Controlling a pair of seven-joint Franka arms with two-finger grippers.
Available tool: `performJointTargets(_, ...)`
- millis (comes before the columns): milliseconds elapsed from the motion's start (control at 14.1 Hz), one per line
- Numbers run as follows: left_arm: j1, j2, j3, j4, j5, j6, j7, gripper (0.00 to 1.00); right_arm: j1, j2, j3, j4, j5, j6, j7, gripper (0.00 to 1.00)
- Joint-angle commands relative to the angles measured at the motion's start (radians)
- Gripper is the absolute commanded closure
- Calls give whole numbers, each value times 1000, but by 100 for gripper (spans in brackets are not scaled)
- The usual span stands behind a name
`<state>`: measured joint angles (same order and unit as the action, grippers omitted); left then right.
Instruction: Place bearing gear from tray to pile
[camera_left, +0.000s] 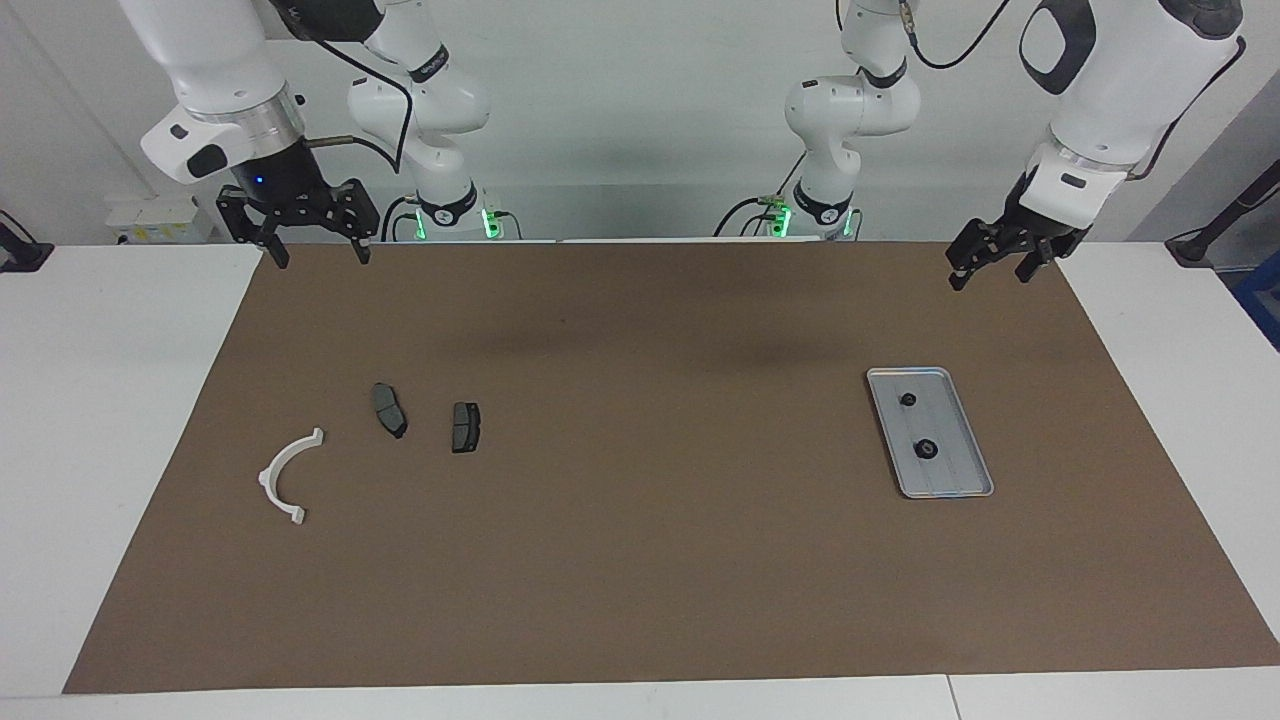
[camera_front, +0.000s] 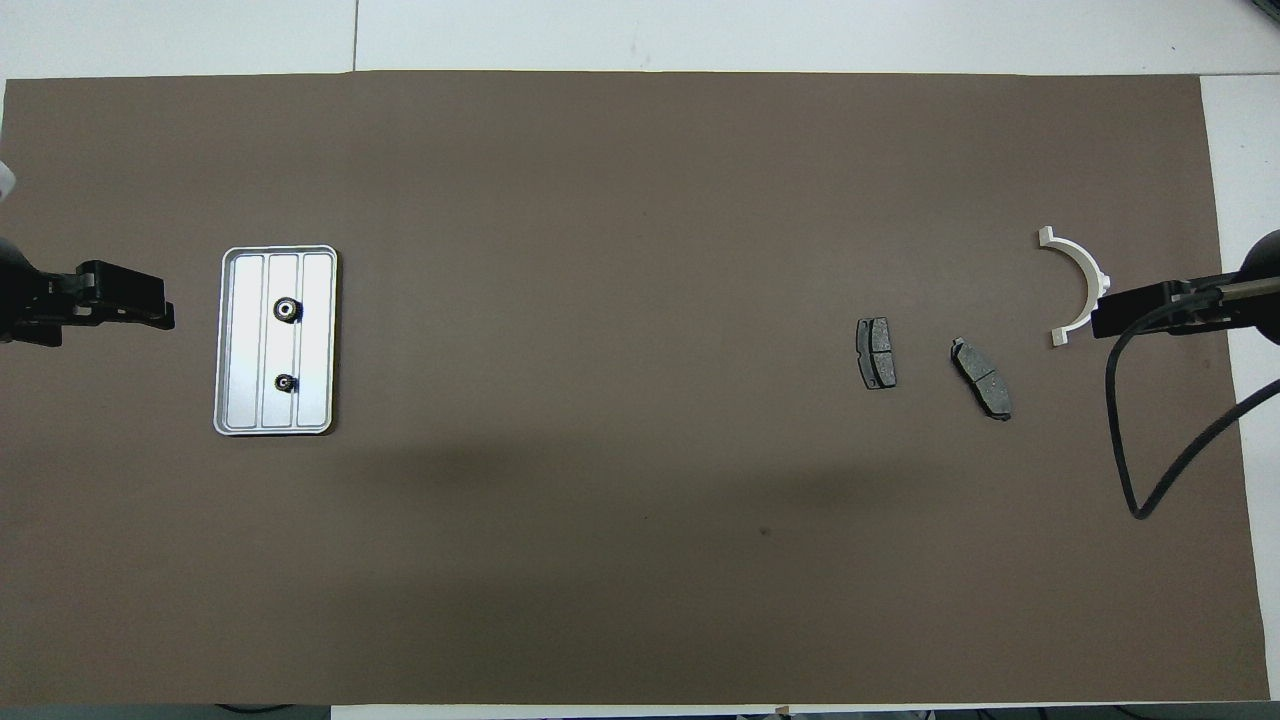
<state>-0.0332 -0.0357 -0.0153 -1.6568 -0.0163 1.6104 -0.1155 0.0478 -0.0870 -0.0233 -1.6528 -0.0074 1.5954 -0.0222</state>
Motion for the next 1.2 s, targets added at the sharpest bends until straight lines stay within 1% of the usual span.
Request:
performJointTargets(0, 15, 16, -8, 28, -2, -21, 14, 0, -8, -20, 2, -22, 18, 3, 5, 0)
performJointTargets(354, 15, 16, -3, 23, -4, -14, 8, 0, -8, -22, 2, -25, 17, 3, 5, 0)
performJointTargets(566, 12, 14, -3, 9, -1, 22, -22, 0, -8, -22, 2, -27, 15, 9, 5, 0)
performJointTargets(707, 15, 2, -2, -49, -1, 112, -33, 0, -5, -22, 2, -28, 15, 14, 7, 0)
performJointTargets(848, 15, 8, 0, -107, -1, 196, -33, 0, -8, -22, 2, -27, 15, 18, 5, 0)
performJointTargets(990, 15, 39, 0, -197, -1, 342, -33, 0, -11, -20, 2, -27, 17, 20, 5, 0)
performJointTargets(1131, 16, 92, 2, -263, 1, 484, -35, 0, -3, -20, 2, -27, 15, 31, 5, 0)
